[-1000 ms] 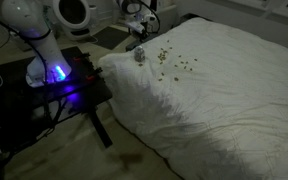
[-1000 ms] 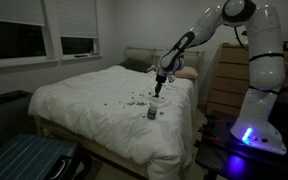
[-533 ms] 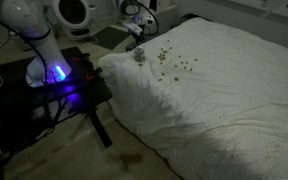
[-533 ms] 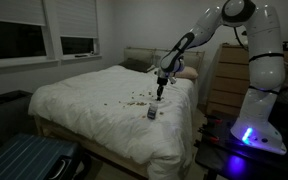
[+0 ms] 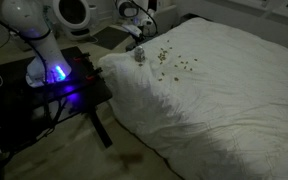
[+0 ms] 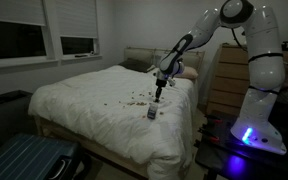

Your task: Put some of the objects from the bed into the bottle

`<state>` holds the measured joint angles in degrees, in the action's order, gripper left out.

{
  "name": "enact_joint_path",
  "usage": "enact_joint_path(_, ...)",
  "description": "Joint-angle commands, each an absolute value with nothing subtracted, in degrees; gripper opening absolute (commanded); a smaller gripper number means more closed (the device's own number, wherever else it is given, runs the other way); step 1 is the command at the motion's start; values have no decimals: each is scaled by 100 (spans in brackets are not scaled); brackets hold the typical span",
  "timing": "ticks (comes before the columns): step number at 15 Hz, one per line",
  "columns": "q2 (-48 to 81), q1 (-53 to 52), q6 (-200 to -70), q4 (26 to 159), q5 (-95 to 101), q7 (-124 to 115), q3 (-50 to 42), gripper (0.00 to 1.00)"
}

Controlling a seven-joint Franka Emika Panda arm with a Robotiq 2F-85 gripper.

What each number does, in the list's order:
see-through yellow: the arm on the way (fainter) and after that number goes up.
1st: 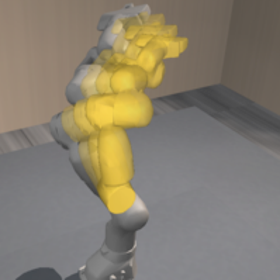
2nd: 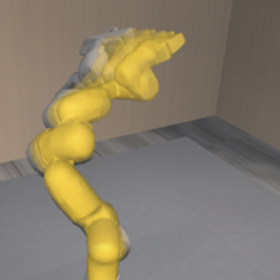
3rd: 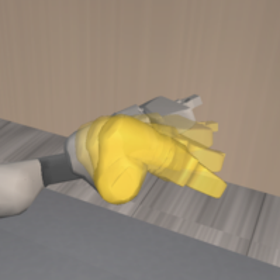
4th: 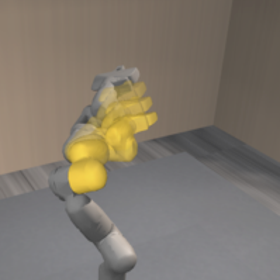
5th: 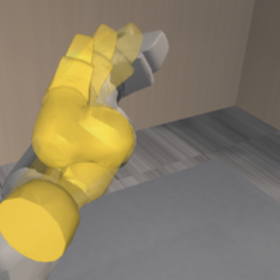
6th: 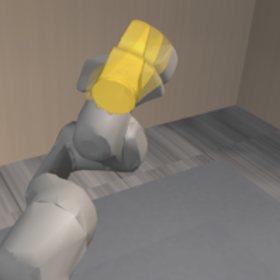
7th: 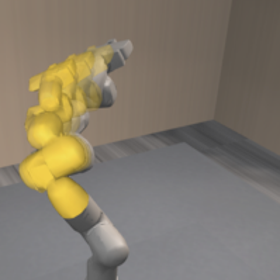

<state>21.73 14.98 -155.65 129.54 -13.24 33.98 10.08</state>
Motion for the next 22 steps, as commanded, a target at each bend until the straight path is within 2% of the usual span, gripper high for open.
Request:
enact_joint_path(1,2240,1585,-15940,12999,-1463,3651,1129,1)
enact_joint_path(8,2499,1784,-16243,12969,-1412,3680,1308,1)
enact_joint_path(9,2534,1793,-16293,12974,-1378,3655,1311,20)
enact_joint_path(10,2573,1837,-16338,12973,-1379,3669,1350,31)
enact_joint_path(17,2681,2002,-16448,12974,-1259,3560,1481,82)
enact_joint_path(20,2505,2134,-16221,12933,-1344,3587,1619,100)
enact_joint_path(22,2369,2240,-16116,12894,-1423,3611,1756,100)
